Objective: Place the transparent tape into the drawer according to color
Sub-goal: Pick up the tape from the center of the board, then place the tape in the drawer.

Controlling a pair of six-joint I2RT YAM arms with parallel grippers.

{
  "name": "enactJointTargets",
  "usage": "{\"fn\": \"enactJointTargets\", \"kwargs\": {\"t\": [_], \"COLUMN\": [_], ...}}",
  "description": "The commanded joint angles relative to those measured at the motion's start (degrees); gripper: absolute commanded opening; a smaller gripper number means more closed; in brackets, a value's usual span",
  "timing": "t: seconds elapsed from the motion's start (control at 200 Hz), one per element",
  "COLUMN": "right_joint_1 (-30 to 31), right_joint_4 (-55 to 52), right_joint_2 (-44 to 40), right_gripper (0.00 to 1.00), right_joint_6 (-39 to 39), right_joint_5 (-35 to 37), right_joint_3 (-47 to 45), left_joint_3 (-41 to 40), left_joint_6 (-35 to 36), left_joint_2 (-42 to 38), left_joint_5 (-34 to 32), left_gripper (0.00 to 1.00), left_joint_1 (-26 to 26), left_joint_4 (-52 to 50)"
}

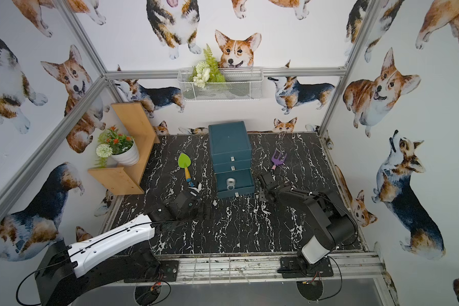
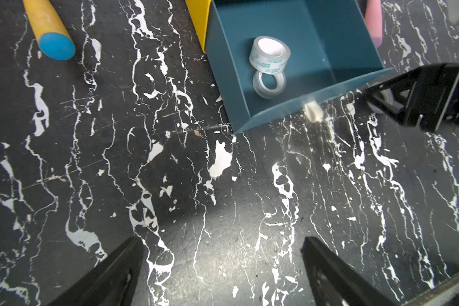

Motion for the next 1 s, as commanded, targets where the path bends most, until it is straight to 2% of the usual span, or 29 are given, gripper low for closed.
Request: {"fn": "enactJointTargets", "kwargs": {"t": [0.0, 0.435, 0.671, 0.996], "right_joint_1": [1.9, 18.3, 19.4, 19.4], "right_joint_4": [-6.7, -6.8, -4.3, -4.6], "right_joint_2": [-1.1, -7.4, -10.2, -12.8], "right_gripper": [0.49, 0.48, 0.46, 0.46], "right_joint_6": [1.5, 8.9, 10.0, 9.9], "right_joint_5": [-4.5, -7.7, -12.2, -12.9], "right_joint_3": [-1.0, -4.1, -3.1, 1.2], "left_joint_3": [-0.1, -0.1, -0.6, -3.0], "left_joint_6": [0.5, 0.3, -0.1, -1.3], "left_joint_2": [-0.4, -1.1, -0.5, 1.9], "left_joint_5": [0.1, 0.6, 1.3, 4.8], "left_gripper": [0.99, 0.99, 0.99, 0.99], "left_joint_1": [0.1, 0.0, 0.1, 0.1], "left_joint_4": [0.5, 0.2, 0.8, 4.5]}}
